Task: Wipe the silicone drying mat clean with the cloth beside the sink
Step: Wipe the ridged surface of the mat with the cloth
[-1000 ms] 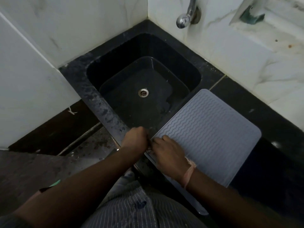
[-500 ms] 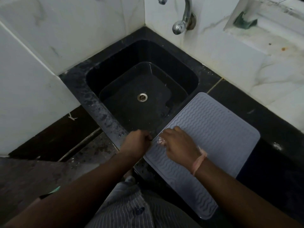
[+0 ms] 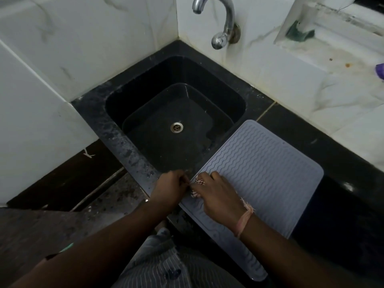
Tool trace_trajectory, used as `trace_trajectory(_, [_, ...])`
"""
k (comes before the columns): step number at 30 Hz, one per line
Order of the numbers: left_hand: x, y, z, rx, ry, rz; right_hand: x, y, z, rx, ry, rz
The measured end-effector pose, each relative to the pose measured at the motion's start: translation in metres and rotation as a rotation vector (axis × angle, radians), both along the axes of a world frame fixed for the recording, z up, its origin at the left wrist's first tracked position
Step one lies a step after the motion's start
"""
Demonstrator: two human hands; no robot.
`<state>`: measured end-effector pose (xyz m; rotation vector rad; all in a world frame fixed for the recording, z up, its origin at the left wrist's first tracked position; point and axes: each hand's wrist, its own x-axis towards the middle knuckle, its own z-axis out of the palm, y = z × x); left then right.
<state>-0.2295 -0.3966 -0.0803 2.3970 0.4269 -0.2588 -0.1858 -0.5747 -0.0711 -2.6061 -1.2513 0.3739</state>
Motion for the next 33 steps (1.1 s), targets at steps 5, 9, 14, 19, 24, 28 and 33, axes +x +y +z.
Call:
trace_trajectory(5, [-0.001, -0.004, 0.001, 0.009, -0.006, 0.021, 0.002, -0.004, -0.005, 0.014, -0.012, 0.030])
trace_trajectory(9, [-0.002, -0.002, 0.003, -0.005, -0.027, -0.069, 0.021, -0.010, -0.001, 0.021, 0.004, 0.022])
trace_trajectory(14, [0.005, -0.008, 0.008, 0.136, 0.072, -0.274, 0.056, -0.019, 0.005, -0.018, -0.044, -0.128])
trace_trajectory(19, [0.010, -0.008, 0.007, 0.096, 0.045, -0.259, 0.045, -0.006, 0.007, -0.010, -0.044, -0.140])
trace_trajectory(24, [0.014, -0.010, 0.007, 0.224, 0.002, -0.416, 0.036, -0.010, 0.008, -0.006, -0.052, 0.008])
trace_trajectory(28, [0.016, -0.008, -0.001, 0.316, 0.012, -0.555, 0.081, -0.024, 0.015, -0.065, -0.112, -0.079])
trace_trajectory(33, [0.030, -0.014, 0.019, 0.287, 0.136, -0.510, 0.098, -0.020, 0.020, -0.083, -0.109, -0.253])
